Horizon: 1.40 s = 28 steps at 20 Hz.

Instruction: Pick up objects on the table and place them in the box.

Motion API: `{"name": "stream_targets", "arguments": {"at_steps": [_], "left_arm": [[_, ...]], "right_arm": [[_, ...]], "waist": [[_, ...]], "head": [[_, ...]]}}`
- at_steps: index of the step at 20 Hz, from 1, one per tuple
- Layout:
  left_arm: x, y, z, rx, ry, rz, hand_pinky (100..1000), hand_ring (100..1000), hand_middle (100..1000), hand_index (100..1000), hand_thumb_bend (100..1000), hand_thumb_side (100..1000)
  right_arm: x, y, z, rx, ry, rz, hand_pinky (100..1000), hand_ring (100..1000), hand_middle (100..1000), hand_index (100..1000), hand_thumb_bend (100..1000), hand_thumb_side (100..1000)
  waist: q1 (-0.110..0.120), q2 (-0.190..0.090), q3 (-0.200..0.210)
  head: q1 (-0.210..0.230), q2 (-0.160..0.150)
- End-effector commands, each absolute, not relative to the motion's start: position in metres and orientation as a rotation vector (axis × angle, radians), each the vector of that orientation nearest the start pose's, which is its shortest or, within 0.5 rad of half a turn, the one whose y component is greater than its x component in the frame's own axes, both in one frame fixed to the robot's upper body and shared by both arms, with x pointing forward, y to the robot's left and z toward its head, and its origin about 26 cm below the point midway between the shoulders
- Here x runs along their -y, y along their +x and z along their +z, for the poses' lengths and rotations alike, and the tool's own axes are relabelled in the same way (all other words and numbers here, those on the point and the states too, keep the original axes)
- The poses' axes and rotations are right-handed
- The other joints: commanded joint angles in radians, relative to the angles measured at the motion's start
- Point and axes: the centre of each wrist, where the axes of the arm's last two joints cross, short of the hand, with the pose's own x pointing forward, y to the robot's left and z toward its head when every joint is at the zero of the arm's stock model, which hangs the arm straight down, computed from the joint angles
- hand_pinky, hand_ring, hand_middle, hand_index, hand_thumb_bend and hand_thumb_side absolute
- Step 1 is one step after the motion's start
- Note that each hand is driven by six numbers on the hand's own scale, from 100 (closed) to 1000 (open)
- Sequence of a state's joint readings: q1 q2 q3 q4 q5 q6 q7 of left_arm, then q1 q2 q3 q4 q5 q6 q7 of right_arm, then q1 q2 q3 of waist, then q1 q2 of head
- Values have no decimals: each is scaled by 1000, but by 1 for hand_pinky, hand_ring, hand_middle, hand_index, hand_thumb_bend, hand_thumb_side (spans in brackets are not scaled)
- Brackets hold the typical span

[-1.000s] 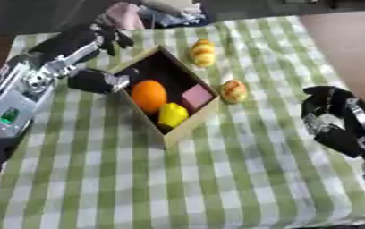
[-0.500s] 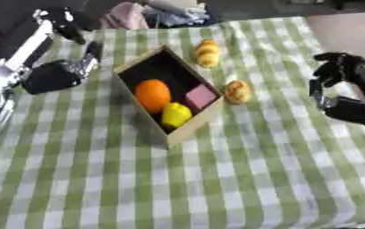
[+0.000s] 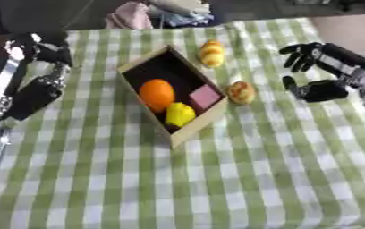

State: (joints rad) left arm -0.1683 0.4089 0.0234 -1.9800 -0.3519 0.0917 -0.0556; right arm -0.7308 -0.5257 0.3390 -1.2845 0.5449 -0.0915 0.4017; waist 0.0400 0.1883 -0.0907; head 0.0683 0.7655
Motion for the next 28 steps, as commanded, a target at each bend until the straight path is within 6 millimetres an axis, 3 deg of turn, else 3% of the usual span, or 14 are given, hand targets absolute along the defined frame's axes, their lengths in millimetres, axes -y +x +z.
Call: {"name": "stream_targets", "arguments": {"at_steps": [1, 8, 28], "left_arm": [[-293, 283, 172, 1984, 635, -588, 721, 618, 675, 815, 100, 699], [-293, 280, 160, 1951, 638, -523, 721, 617, 674, 816, 100, 711], [-286, 277, 150, 1926, 606, -500, 723, 613, 672, 820, 100, 734]], "right_arm": [[254, 436, 173, 1486, -623, 1575, 730, 705, 698, 938, 100, 289], [250, 451, 162, 1432, -662, 1619, 736, 709, 703, 935, 100, 345], [229, 465, 144, 1441, -650, 1643, 726, 701, 690, 905, 100, 293]], "waist": [[-15, -21, 8], [-12, -22, 25], [-2, -23, 33]], "head": [[-9, 5], [-17, 5], [-29, 5]]}}
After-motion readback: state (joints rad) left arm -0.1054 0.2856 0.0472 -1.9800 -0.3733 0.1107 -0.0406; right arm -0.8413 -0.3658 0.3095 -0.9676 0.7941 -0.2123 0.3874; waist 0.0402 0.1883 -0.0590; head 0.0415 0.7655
